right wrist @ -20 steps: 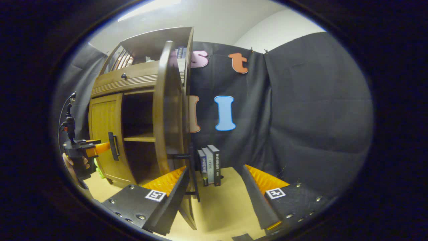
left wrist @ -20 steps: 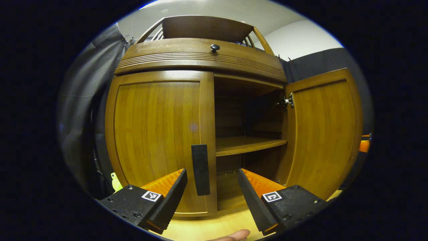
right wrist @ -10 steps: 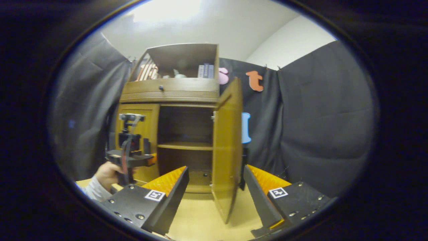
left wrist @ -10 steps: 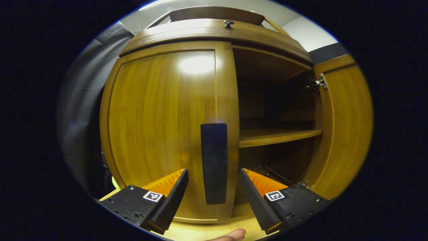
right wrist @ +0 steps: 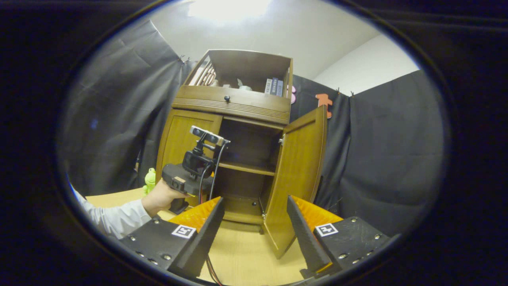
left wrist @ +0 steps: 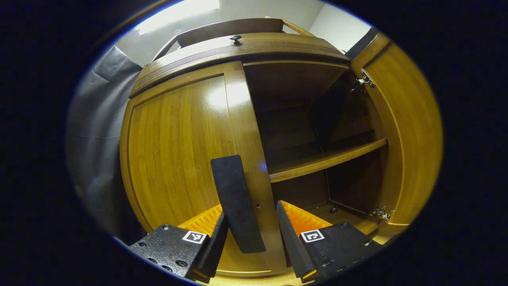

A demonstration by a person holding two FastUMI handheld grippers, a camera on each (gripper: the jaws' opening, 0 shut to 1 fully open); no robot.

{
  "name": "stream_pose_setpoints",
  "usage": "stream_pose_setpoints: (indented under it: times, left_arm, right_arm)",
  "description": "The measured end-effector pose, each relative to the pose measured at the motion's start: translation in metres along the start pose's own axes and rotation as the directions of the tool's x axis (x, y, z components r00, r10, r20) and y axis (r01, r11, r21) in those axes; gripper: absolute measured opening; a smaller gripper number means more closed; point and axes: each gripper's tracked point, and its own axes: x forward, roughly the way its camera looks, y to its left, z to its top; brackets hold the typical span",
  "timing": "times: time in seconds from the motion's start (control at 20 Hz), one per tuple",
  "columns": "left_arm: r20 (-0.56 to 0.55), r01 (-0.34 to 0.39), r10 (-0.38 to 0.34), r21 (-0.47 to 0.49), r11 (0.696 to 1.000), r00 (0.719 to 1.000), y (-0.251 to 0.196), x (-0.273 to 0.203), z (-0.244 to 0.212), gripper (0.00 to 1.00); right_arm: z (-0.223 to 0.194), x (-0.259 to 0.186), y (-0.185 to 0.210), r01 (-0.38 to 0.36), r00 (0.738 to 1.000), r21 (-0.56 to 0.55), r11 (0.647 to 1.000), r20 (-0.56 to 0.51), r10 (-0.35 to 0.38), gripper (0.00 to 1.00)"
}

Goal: Open the right door of the double-door shoe cabinet with the right hand, and open the left door with the left hand.

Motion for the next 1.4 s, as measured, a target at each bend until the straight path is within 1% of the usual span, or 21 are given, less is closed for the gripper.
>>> stream_pose_setpoints:
  times: [0.05,0.1,0.15,0.2,0.25,0.35,0.4,0.5,0.55,0.6,0.65,0.7,0.75,0.8,0.95,1.0,1.05,1.15,1.2,1.35,1.4]
  left_arm:
    - [-0.004,0.009,-0.009,-0.036,0.999,1.0,0.001,-0.001,0.001,0.7]
    - [-0.014,0.023,-0.024,-0.084,0.996,1.0,0.002,-0.003,0.0,0.66]
    - [-0.02,-0.012,0.009,-0.125,0.992,1.0,0.014,-0.005,0.002,0.54]
    - [-0.046,0.003,-0.013,-0.208,0.978,0.999,0.013,-0.001,-0.002,0.41]
    - [-0.069,0.021,-0.038,-0.231,0.973,0.997,0.009,-0.005,-0.002,0.29]
    - [-0.095,0.046,-0.066,-0.2,0.979,0.993,0.01,-0.006,-0.005,0.29]
    - [-0.1,0.047,-0.068,-0.197,0.979,0.993,0.01,-0.007,-0.004,0.29]
    - [-0.117,0.056,-0.08,-0.193,0.98,0.99,0.012,-0.011,0.0,0.29]
    - [-0.113,0.069,-0.094,-0.202,0.977,0.989,0.013,-0.014,0.003,0.29]
    - [-0.106,0.089,-0.113,-0.212,0.973,0.988,0.014,-0.016,0.007,0.29]
    - [-0.119,0.105,-0.133,-0.219,0.97,0.984,0.014,-0.022,0.007,0.29]
    - [-0.116,0.118,-0.147,-0.225,0.967,0.982,0.015,-0.027,0.01,0.29]
    - [-0.121,0.128,-0.158,-0.228,0.965,0.98,0.016,-0.033,0.013,0.29]
    - [-0.123,0.14,-0.17,-0.224,0.964,0.978,0.018,-0.04,0.013,0.28]
    - [-0.114,0.179,-0.208,-0.224,0.958,0.971,0.026,-0.068,0.013,0.29]
    - [-0.118,0.188,-0.219,-0.225,0.956,0.969,0.028,-0.075,0.014,0.29]
    - [-0.113,0.197,-0.227,-0.225,0.954,0.967,0.031,-0.083,0.016,0.28]
    - [-0.118,0.211,-0.24,-0.213,0.954,0.964,0.039,-0.099,0.014,0.29]
    - [-0.122,0.219,-0.245,-0.197,0.956,0.962,0.041,-0.102,0.016,0.28]
    - [-0.128,0.218,-0.245,-0.192,0.957,0.961,0.053,-0.12,0.017,0.28]
    - [-0.126,0.219,-0.244,-0.189,0.957,0.961,0.058,-0.127,0.017,0.29]
  right_arm:
    - [0.0,-0.004,-0.003,0.007,1.0,0.013,1.0,0.006,-0.007,0.92]
    - [-0.002,-0.007,-0.008,0.016,1.0,0.029,0.999,0.008,-0.016,0.94]
    - [-0.001,-0.007,-0.013,0.026,1.0,0.05,0.998,0.008,-0.026,0.94]
    - [0.0,-0.006,-0.019,0.035,0.999,0.074,0.997,0.007,-0.036,0.94]
    - [0.0,-0.005,-0.025,0.045,0.999,0.095,0.994,0.006,-0.046,0.92]
    - [0.0,0.0,-0.032,0.056,0.998,0.131,0.99,0.005,-0.058,0.92]
    - [0.0,-0.002,-0.035,0.053,0.999,0.142,0.988,0.006,-0.054,0.94]
    - [-0.002,-0.005,-0.041,0.044,0.999,0.157,0.987,0.007,-0.046,0.93]
    - [0.0,-0.006,-0.044,0.045,0.999,0.159,0.986,0.011,-0.047,0.92]
    - [0.001,-0.007,-0.044,0.048,0.999,0.16,0.986,0.013,-0.05,0.94]
    - [0.001,-0.009,-0.043,0.046,0.999,0.161,0.986,0.012,-0.048,0.92]
    - [0.001,-0.009,-0.044,0.043,0.999,0.165,0.985,0.014,-0.046,0.94]
    - [0.001,-0.009,-0.045,0.042,0.999,0.172,0.984,0.017,-0.045,0.94]
    - [0.0,-0.012,-0.049,0.041,0.999,0.179,0.983,0.017,-0.045,0.92]
    - [0.002,-0.018,-0.052,0.029,0.999,0.201,0.979,0.017,-0.033,0.92]
    - [0.003,-0.02,-0.056,0.027,0.999,0.203,0.979,0.026,-0.033,0.96]
    - [0.008,-0.021,-0.06,0.031,0.998,0.203,0.979,0.038,-0.039,0.92]
    - [0.007,-0.023,-0.061,0.039,0.997,0.196,0.98,0.054,-0.05,0.91]
    - [0.008,-0.028,-0.057,0.035,0.997,0.193,0.981,0.059,-0.047,0.96]
    - [0.011,-0.034,-0.057,0.007,0.997,0.217,0.976,0.071,-0.023,0.94]
    - [0.007,-0.039,-0.061,0.005,0.998,0.212,0.977,0.065,-0.02,0.92]
